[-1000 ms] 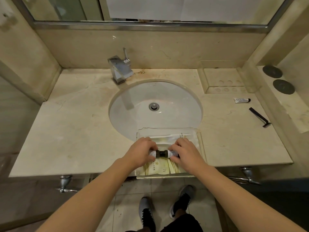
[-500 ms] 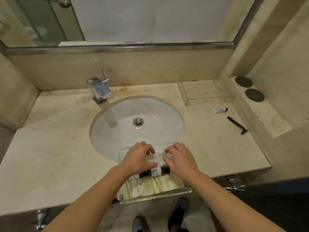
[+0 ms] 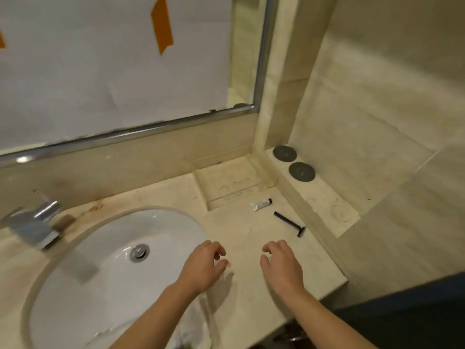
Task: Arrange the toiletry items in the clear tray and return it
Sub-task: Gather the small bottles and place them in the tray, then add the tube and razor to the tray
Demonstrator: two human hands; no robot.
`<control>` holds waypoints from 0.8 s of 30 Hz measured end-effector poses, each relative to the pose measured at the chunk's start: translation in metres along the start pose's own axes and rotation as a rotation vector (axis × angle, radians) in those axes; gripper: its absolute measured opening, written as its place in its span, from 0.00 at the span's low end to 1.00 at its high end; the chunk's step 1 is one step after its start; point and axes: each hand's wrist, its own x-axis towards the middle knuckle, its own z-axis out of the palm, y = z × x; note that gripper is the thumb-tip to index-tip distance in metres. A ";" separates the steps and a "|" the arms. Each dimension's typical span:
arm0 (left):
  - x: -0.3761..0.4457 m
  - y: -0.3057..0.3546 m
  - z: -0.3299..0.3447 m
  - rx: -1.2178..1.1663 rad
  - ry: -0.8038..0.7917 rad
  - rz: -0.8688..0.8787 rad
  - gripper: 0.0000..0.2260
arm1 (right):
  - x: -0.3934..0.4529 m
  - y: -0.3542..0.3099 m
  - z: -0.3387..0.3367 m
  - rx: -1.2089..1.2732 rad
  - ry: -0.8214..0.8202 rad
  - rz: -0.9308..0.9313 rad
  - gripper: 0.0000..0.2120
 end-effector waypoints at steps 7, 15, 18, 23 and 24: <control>0.090 0.045 0.026 -0.044 -0.020 -0.052 0.12 | 0.057 0.039 -0.011 -0.067 -0.068 0.124 0.21; 0.168 0.074 0.054 -0.027 -0.056 -0.080 0.22 | 0.101 0.057 -0.003 -0.121 -0.134 0.184 0.20; 0.185 0.073 0.061 0.054 -0.125 -0.059 0.22 | 0.111 0.067 0.001 -0.132 -0.144 0.166 0.18; 0.195 0.072 0.071 0.107 -0.094 -0.049 0.21 | 0.122 0.077 0.006 -0.122 -0.108 0.126 0.18; 0.196 0.073 0.072 0.134 -0.080 -0.056 0.20 | 0.124 0.078 0.006 -0.118 -0.102 0.125 0.18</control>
